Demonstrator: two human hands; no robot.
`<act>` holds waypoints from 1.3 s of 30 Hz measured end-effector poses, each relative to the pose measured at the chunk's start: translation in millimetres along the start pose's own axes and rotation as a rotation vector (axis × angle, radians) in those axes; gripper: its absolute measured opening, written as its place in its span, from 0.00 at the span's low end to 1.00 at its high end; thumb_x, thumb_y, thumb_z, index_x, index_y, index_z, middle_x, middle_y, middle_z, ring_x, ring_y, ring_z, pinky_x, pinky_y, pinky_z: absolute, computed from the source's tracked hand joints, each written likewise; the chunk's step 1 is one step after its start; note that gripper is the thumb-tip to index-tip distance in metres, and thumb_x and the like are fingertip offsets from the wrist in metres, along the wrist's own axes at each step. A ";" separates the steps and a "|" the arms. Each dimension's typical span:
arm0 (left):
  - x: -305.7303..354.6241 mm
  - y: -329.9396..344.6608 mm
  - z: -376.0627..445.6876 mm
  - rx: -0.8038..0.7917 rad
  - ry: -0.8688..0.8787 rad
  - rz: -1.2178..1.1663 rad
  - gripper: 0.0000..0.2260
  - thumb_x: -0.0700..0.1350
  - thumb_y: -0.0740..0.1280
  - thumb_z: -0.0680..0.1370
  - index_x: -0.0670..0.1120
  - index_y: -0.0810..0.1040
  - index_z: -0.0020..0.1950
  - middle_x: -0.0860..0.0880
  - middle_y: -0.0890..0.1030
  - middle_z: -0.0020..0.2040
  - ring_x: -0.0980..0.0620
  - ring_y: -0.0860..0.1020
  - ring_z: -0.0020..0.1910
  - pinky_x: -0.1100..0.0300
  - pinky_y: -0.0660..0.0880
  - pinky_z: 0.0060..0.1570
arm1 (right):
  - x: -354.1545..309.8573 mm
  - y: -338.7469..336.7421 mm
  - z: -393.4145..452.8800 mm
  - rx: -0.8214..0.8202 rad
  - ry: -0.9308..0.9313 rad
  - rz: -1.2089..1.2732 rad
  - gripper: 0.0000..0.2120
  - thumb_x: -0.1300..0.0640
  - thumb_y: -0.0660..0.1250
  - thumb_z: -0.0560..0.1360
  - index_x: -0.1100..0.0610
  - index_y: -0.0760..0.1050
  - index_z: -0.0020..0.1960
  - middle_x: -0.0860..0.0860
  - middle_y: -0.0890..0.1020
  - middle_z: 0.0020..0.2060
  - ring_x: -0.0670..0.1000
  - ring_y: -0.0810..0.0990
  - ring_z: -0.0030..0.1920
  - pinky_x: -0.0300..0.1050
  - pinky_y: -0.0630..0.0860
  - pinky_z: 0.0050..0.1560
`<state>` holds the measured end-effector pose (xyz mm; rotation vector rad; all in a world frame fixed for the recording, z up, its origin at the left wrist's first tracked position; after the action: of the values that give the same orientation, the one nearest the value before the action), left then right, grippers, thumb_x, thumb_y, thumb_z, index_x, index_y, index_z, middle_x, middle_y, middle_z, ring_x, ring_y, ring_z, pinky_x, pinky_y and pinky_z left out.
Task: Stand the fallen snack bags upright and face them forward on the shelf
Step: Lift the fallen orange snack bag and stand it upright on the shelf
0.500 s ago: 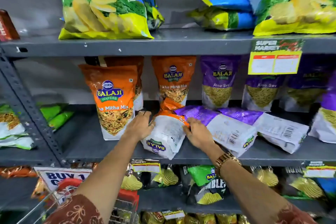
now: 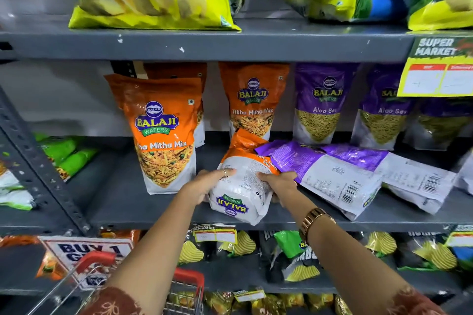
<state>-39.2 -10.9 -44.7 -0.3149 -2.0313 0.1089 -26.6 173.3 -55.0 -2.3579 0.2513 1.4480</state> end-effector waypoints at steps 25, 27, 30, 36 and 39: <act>14.4 7.7 -7.6 0.291 0.453 -0.147 0.31 0.29 0.72 0.64 0.46 0.68 0.64 0.46 0.76 0.63 0.48 0.74 0.59 0.56 0.74 0.56 | -48.9 -12.9 -1.9 -0.186 -0.573 0.170 0.24 0.75 0.72 0.63 0.59 0.70 0.54 0.54 0.79 0.47 0.54 0.80 0.45 0.47 0.80 0.45; 8.7 16.0 5.9 0.259 0.440 -0.142 0.33 0.29 0.71 0.66 0.48 0.66 0.66 0.47 0.75 0.64 0.50 0.74 0.59 0.57 0.73 0.53 | -42.4 -16.4 6.9 -0.191 -0.578 0.110 0.23 0.75 0.71 0.64 0.60 0.70 0.55 0.57 0.80 0.49 0.57 0.80 0.49 0.54 0.79 0.51; -6.7 24.3 24.3 0.283 0.408 -0.177 0.31 0.29 0.69 0.67 0.49 0.66 0.66 0.48 0.75 0.63 0.50 0.74 0.59 0.54 0.72 0.57 | -28.4 -16.8 20.0 -0.231 -0.539 0.057 0.22 0.71 0.71 0.67 0.62 0.69 0.58 0.56 0.80 0.51 0.51 0.79 0.46 0.47 0.77 0.50; -9.0 20.8 31.3 0.190 0.392 -0.266 0.29 0.28 0.67 0.67 0.52 0.68 0.62 0.54 0.77 0.55 0.53 0.76 0.53 0.61 0.73 0.46 | -22.5 -12.6 31.7 -0.260 -0.510 0.086 0.19 0.67 0.71 0.69 0.60 0.70 0.56 0.56 0.80 0.52 0.49 0.78 0.46 0.42 0.75 0.48; -3.7 14.5 24.6 0.158 0.330 -0.427 0.20 0.32 0.60 0.61 0.50 0.74 0.48 0.50 0.80 0.47 0.47 0.74 0.51 0.57 0.72 0.44 | -17.9 -16.5 30.7 -0.184 -0.592 0.039 0.21 0.65 0.72 0.68 0.58 0.69 0.57 0.54 0.79 0.51 0.50 0.77 0.49 0.42 0.75 0.48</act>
<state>-56.8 3.6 -62.4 0.1931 -1.7079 -0.0462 -54.6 199.9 -48.2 -1.9376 0.0051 2.1795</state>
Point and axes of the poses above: each hand's wrist, its own z-axis towards the middle knuckle, its own y-axis out of the palm, x = y × z, the point moved 1 cm from there along z, towards the middle knuckle
